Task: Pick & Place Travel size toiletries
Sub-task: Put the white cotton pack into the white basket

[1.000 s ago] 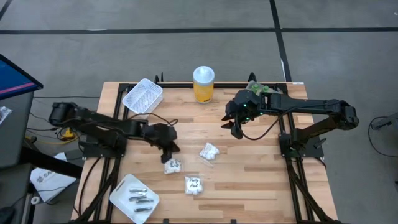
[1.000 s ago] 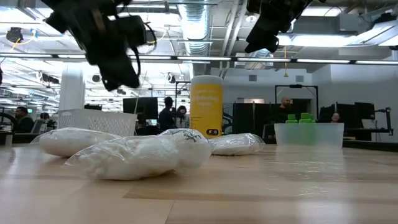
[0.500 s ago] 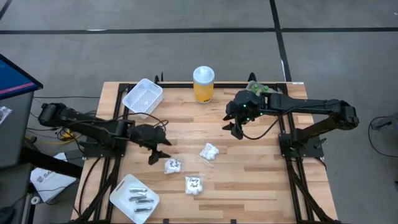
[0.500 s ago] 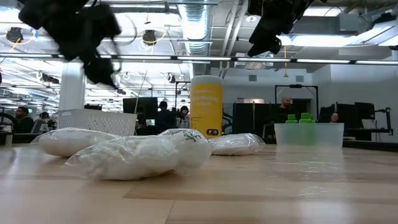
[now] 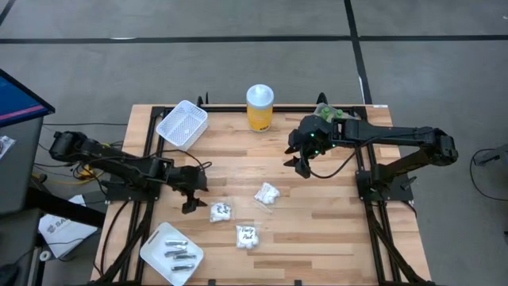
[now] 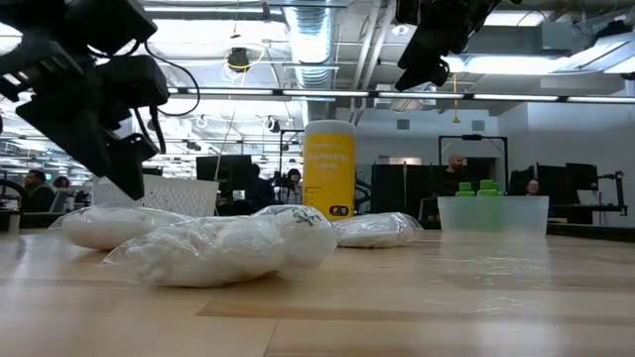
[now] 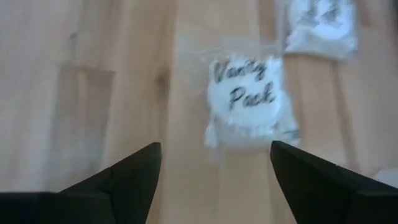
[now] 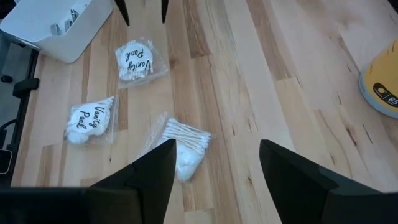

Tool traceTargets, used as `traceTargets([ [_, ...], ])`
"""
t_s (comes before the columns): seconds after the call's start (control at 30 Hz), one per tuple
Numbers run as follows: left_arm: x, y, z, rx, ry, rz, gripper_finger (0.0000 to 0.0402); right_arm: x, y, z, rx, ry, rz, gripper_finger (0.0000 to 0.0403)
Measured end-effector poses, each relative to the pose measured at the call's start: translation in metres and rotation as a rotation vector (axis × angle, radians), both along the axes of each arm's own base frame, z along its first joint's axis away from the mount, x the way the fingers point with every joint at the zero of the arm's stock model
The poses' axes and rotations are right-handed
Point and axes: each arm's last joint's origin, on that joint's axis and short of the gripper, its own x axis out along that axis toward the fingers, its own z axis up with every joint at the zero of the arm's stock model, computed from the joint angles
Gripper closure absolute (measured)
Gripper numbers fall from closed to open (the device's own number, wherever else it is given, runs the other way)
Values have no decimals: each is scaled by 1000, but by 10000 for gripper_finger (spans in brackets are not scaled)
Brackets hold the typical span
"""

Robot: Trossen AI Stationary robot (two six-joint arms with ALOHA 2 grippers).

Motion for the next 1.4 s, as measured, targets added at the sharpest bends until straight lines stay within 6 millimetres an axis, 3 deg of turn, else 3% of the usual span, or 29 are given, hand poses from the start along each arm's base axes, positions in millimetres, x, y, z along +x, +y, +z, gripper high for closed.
traceTargets([
  [0.3,0,-1,-24,-77,-12,31,105,0,0,0,0,-2,-1,182],
  [0.83,23,-4,-50,-199,11,40,111,0,0,0,5,-4,-7,182],
  [0.97,23,-2,-50,-200,13,56,159,0,0,0,5,-4,-6,182],
  [1.33,23,-1,-52,-158,13,85,371,0,0,0,5,-4,-7,182],
  [1.4,22,-1,-53,-174,22,96,393,0,0,0,5,-4,-7,182],
])
